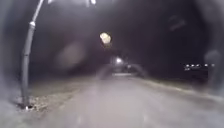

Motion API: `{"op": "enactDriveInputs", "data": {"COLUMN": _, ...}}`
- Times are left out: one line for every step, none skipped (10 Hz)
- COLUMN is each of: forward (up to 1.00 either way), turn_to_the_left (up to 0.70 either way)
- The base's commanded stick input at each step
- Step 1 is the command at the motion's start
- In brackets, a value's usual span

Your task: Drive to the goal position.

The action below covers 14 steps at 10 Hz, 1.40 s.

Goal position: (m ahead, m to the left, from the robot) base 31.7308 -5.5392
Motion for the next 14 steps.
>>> {"op": "enactDriveInputs", "data": {"forward": 1.0, "turn_to_the_left": 0.0}}
{"op": "enactDriveInputs", "data": {"forward": 1.0, "turn_to_the_left": 0.0}}
{"op": "enactDriveInputs", "data": {"forward": 1.0, "turn_to_the_left": 0.0}}
{"op": "enactDriveInputs", "data": {"forward": 1.0, "turn_to_the_left": 0.0}}
{"op": "enactDriveInputs", "data": {"forward": 1.0, "turn_to_the_left": 0.0}}
{"op": "enactDriveInputs", "data": {"forward": 1.0, "turn_to_the_left": 0.0}}
{"op": "enactDriveInputs", "data": {"forward": 1.0, "turn_to_the_left": 0.0}}
{"op": "enactDriveInputs", "data": {"forward": 1.0, "turn_to_the_left": 0.0}}
{"op": "enactDriveInputs", "data": {"forward": 1.0, "turn_to_the_left": 0.0}}
{"op": "enactDriveInputs", "data": {"forward": 1.0, "turn_to_the_left": 0.0}}
{"op": "enactDriveInputs", "data": {"forward": 1.0, "turn_to_the_left": 0.0}}
{"op": "enactDriveInputs", "data": {"forward": 1.0, "turn_to_the_left": 0.0}}
{"op": "enactDriveInputs", "data": {"forward": 1.0, "turn_to_the_left": 0.0}}
{"op": "enactDriveInputs", "data": {"forward": 1.0, "turn_to_the_left": 0.0}}
